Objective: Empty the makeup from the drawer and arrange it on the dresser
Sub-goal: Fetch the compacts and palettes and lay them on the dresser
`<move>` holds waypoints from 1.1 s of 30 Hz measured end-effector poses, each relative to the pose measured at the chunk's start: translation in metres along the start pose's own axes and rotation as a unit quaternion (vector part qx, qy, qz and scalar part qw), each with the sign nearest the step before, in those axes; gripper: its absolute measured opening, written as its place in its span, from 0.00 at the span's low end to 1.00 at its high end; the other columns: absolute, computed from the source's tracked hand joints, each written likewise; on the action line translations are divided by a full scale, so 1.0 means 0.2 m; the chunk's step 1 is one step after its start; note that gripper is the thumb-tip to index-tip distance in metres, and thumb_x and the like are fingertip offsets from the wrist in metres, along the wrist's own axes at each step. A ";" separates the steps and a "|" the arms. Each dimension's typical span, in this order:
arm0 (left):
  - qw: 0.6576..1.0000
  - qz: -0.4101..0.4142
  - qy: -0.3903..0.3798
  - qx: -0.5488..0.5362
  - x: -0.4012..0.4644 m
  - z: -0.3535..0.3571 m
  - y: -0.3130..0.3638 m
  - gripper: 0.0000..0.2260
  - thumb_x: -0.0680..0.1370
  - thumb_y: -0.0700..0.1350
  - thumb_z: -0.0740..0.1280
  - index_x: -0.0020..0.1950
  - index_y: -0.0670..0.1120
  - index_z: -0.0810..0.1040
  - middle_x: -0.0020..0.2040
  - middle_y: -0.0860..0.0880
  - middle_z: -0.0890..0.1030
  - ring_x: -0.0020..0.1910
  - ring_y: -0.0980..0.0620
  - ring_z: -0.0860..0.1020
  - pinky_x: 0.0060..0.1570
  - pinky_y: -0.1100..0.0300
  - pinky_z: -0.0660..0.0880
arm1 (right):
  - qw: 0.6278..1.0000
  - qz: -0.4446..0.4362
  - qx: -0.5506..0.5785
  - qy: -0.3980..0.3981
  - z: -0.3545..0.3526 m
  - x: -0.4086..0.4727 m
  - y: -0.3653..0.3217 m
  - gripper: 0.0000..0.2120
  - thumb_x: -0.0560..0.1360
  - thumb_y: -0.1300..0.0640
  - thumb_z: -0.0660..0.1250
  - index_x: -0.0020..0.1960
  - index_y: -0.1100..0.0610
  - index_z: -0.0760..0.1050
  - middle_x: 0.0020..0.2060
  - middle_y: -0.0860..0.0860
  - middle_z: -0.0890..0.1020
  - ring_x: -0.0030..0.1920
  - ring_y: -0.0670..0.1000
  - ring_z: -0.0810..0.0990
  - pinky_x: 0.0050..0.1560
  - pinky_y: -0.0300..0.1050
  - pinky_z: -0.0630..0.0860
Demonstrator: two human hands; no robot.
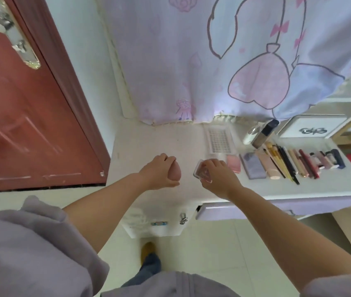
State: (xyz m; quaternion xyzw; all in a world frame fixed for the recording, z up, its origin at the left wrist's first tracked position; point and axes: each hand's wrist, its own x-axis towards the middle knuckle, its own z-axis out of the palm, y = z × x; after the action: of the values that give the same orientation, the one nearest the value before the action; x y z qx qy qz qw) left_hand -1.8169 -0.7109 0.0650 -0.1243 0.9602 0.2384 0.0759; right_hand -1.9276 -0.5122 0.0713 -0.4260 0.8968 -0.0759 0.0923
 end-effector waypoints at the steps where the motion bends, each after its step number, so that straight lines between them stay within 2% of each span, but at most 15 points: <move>1: 1.000 0.007 -0.002 0.005 0.09 -0.03 -0.03 0.38 0.69 0.59 0.71 0.73 0.47 0.59 0.66 0.47 0.65 0.64 0.47 0.65 0.60 0.50 0.70 | 1.000 0.007 0.001 -0.002 0.00 0.08 0.02 0.22 0.73 0.50 0.65 0.65 0.53 0.67 0.64 0.52 0.72 0.61 0.55 0.70 0.58 0.50 0.71; 4: 1.000 0.014 -0.004 0.012 0.32 -0.10 -0.10 0.40 0.69 0.59 0.71 0.74 0.46 0.57 0.67 0.47 0.65 0.65 0.48 0.65 0.60 0.51 0.70 | 0.999 0.028 0.013 -0.011 -0.01 0.28 0.06 0.22 0.73 0.50 0.66 0.64 0.53 0.67 0.63 0.51 0.72 0.60 0.55 0.70 0.57 0.50 0.71; 9: 0.999 0.033 -0.018 0.036 0.63 -0.14 -0.14 0.37 0.68 0.58 0.71 0.70 0.44 0.61 0.65 0.46 0.66 0.64 0.47 0.66 0.58 0.50 0.71 | 0.999 0.033 0.001 -0.031 0.01 0.57 0.15 0.23 0.73 0.50 0.66 0.65 0.53 0.66 0.64 0.51 0.71 0.61 0.55 0.70 0.57 0.50 0.67; 17: 0.998 -0.026 -0.038 0.034 0.98 -0.10 -0.23 0.37 0.68 0.57 0.71 0.70 0.44 0.61 0.66 0.45 0.65 0.65 0.45 0.65 0.57 0.51 0.70 | 0.996 -0.040 -0.020 -0.071 0.07 1.03 0.33 0.23 0.72 0.51 0.65 0.65 0.55 0.67 0.64 0.52 0.71 0.65 0.57 0.67 0.63 0.52 0.61; 21: 0.998 -0.031 -0.034 0.050 1.02 -0.05 -0.28 0.38 0.69 0.57 0.71 0.71 0.44 0.60 0.67 0.45 0.64 0.65 0.45 0.64 0.56 0.53 0.69 | 0.990 -0.077 -0.052 -0.102 0.10 1.08 0.39 0.24 0.73 0.50 0.63 0.67 0.54 0.65 0.66 0.51 0.69 0.66 0.56 0.65 0.68 0.51 0.57; 26: 0.996 -0.014 -0.040 0.072 1.00 0.00 -0.32 0.40 0.69 0.58 0.70 0.74 0.45 0.56 0.70 0.46 0.61 0.68 0.45 0.61 0.64 0.54 0.63 | 0.989 -0.086 -0.056 -0.110 0.13 1.06 0.42 0.23 0.74 0.50 0.62 0.67 0.53 0.64 0.68 0.51 0.66 0.68 0.56 0.64 0.73 0.56 0.51; 30: 0.995 -0.017 -0.063 0.069 0.99 -0.01 -0.31 0.46 0.68 0.61 0.71 0.76 0.48 0.49 0.73 0.46 0.56 0.72 0.45 0.56 0.69 0.52 0.57 | 0.988 -0.071 -0.049 -0.124 0.11 1.05 0.41 0.26 0.75 0.45 0.63 0.70 0.52 0.61 0.71 0.51 0.63 0.71 0.56 0.61 0.73 0.57 0.48; 33: 0.996 0.005 -0.027 0.082 0.95 -0.04 -0.29 0.41 0.72 0.61 0.67 0.76 0.49 0.49 0.74 0.46 0.55 0.73 0.45 0.55 0.70 0.51 0.54 | 0.994 -0.038 -0.041 -0.090 0.07 0.98 0.39 0.24 0.77 0.44 0.58 0.70 0.52 0.62 0.73 0.51 0.61 0.72 0.55 0.58 0.73 0.57 0.47</move>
State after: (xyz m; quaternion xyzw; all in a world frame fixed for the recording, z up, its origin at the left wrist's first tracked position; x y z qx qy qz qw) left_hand -1.9840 -0.8038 0.0077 -0.1059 0.9748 0.1625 0.1105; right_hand -2.1046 -0.6174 0.0219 -0.4682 0.8704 -0.0039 0.1525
